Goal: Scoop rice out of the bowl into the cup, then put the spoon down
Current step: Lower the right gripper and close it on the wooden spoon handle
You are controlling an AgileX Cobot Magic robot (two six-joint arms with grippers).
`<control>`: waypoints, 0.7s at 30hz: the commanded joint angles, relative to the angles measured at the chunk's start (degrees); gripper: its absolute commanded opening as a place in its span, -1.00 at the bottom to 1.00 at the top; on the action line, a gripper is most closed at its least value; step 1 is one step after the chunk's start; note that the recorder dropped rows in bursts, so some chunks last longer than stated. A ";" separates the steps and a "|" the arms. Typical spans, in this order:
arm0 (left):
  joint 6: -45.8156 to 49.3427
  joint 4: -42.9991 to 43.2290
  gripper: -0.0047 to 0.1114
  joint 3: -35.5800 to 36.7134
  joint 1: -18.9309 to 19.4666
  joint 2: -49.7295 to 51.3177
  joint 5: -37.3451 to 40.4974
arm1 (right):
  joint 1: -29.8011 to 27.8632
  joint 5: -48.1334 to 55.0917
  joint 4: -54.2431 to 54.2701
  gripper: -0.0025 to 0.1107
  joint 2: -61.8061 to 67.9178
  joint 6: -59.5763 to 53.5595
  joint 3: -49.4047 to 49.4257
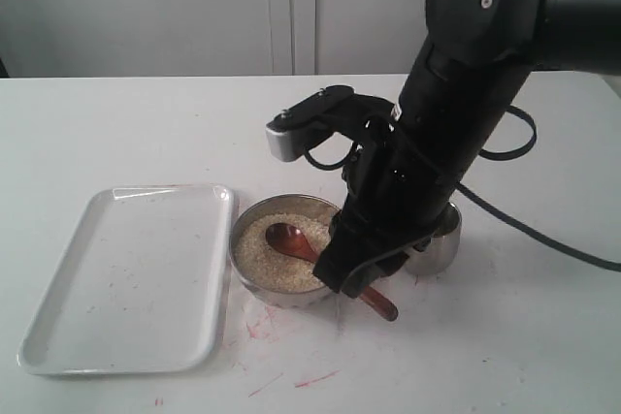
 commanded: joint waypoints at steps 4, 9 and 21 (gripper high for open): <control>-0.27 0.00 -0.67 -0.18 0.09 0.04 -0.15 | 0.11 1.39 -1.40 0.10 2.27 0.21 -0.27; -0.27 0.00 -0.67 -0.18 0.09 0.04 -0.15 | 0.11 1.28 -3.51 0.10 4.67 2.14 -0.27; -0.27 0.00 -0.67 -0.18 0.09 0.04 -0.15 | 0.11 -2.08 -6.91 0.09 9.65 3.51 -0.27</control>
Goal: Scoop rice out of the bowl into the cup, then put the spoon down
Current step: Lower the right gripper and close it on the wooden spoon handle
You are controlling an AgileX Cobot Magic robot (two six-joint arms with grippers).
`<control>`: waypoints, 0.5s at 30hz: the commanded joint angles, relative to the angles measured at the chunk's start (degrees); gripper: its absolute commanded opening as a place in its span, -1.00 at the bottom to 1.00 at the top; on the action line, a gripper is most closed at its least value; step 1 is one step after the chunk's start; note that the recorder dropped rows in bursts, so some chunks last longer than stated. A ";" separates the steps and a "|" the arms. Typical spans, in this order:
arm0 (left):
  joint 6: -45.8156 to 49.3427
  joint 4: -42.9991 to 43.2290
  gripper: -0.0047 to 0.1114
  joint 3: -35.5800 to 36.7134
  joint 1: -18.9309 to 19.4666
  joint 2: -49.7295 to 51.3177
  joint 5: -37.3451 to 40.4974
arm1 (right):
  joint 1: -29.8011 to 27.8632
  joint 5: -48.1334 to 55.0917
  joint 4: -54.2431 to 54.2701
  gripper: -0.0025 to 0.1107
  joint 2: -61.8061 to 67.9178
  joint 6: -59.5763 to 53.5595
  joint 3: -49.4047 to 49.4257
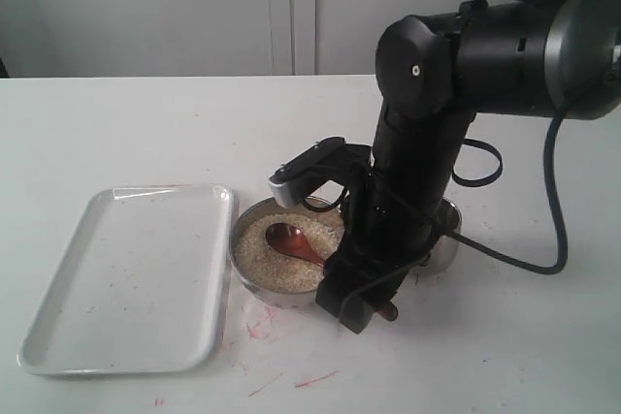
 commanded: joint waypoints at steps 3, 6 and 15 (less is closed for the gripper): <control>-0.27 0.00 -0.67 -0.18 0.09 0.04 -0.15 | 0.11 -2.09 -4.24 0.05 0.52 2.96 -0.17; -0.27 0.00 -0.67 -0.18 0.09 0.04 -0.15 | 0.11 -2.16 -4.24 0.05 0.52 3.45 -0.17; -0.27 0.00 -0.67 -0.18 0.09 0.04 -0.15 | 0.11 -2.16 -4.24 0.05 0.63 3.80 -0.17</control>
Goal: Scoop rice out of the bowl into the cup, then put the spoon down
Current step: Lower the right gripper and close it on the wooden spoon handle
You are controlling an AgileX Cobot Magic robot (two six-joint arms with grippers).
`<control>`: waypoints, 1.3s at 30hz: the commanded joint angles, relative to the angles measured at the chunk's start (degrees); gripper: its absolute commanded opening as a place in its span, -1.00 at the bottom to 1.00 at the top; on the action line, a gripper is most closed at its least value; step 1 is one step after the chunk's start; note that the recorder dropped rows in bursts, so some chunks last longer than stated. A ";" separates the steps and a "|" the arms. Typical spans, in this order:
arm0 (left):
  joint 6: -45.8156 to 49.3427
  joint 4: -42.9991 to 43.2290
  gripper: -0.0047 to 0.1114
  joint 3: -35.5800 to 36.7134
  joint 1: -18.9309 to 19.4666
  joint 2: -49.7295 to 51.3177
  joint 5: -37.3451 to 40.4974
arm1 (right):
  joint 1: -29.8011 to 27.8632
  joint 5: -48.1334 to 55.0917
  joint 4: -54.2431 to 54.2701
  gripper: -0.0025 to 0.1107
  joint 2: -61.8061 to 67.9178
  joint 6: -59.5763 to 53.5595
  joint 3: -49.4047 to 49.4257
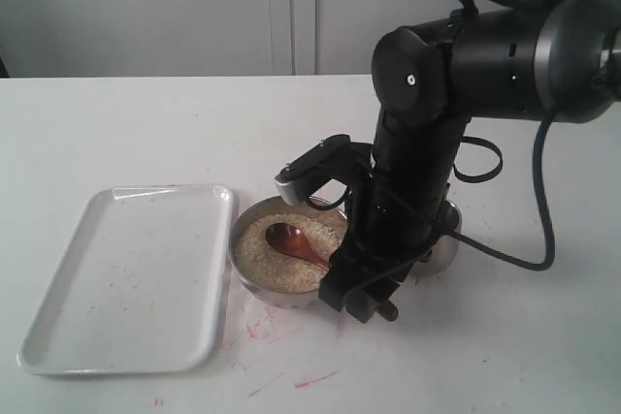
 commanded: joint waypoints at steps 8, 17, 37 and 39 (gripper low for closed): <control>-0.27 0.00 -0.67 -0.18 0.09 0.04 -0.15 | 0.11 -0.21 -0.48 0.05 2.27 0.37 -0.17; -0.27 0.00 -0.67 -0.18 0.09 0.04 -0.15 | 0.11 -0.21 -0.48 -0.02 2.90 0.37 -0.17; -0.27 0.00 -0.67 -0.18 0.09 0.04 -0.15 | 0.11 -2.56 0.36 -0.12 2.90 0.37 -0.17; -0.27 0.00 -0.67 -0.18 0.09 0.04 -0.15 | 0.11 -3.33 0.72 -0.12 2.90 0.37 -0.17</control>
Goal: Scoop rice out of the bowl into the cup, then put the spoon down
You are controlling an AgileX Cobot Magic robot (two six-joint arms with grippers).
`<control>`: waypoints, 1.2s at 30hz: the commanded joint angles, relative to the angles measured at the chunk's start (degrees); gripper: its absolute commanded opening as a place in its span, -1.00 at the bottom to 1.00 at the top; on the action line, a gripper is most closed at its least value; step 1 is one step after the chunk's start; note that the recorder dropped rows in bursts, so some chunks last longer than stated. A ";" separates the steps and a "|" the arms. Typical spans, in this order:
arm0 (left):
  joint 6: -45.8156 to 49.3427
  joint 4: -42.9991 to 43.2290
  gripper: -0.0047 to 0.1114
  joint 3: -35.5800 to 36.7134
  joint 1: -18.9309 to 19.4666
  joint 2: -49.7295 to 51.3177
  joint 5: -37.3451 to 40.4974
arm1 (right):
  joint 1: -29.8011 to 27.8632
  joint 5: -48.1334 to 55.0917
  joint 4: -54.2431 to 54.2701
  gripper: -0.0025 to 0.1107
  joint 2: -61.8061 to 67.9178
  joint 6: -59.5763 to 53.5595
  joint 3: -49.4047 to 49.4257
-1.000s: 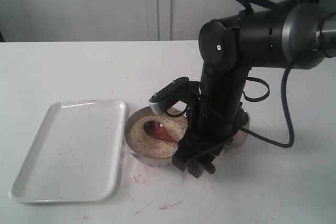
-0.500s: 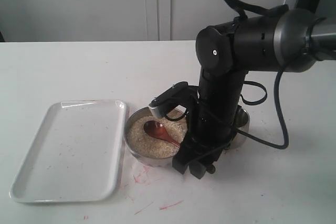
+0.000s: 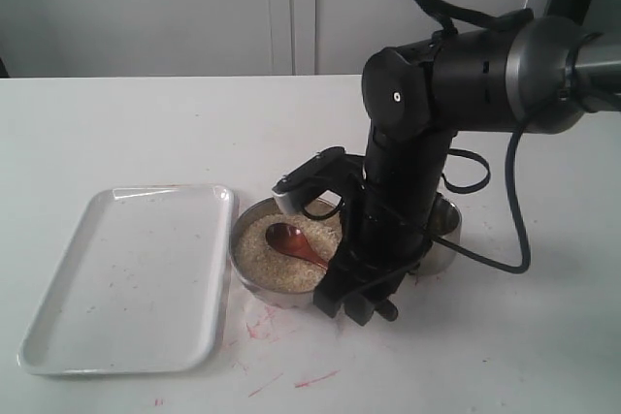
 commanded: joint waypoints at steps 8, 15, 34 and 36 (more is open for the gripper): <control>-0.27 0.00 -0.67 -0.18 0.09 0.04 -0.15 | 0.11 -1.67 0.76 -0.18 0.00 0.25 -0.17; -0.27 0.00 -0.67 -0.18 0.09 0.04 -0.15 | 0.11 -1.34 0.76 -0.42 0.00 -0.12 -0.17; -0.27 0.00 -0.67 -0.18 0.09 0.04 -0.15 | 0.11 0.95 0.64 -0.84 -0.32 -0.24 -0.43; -0.27 0.00 -0.67 -0.18 0.09 0.04 -0.15 | 0.11 2.27 0.54 -0.86 -0.32 -0.24 -0.86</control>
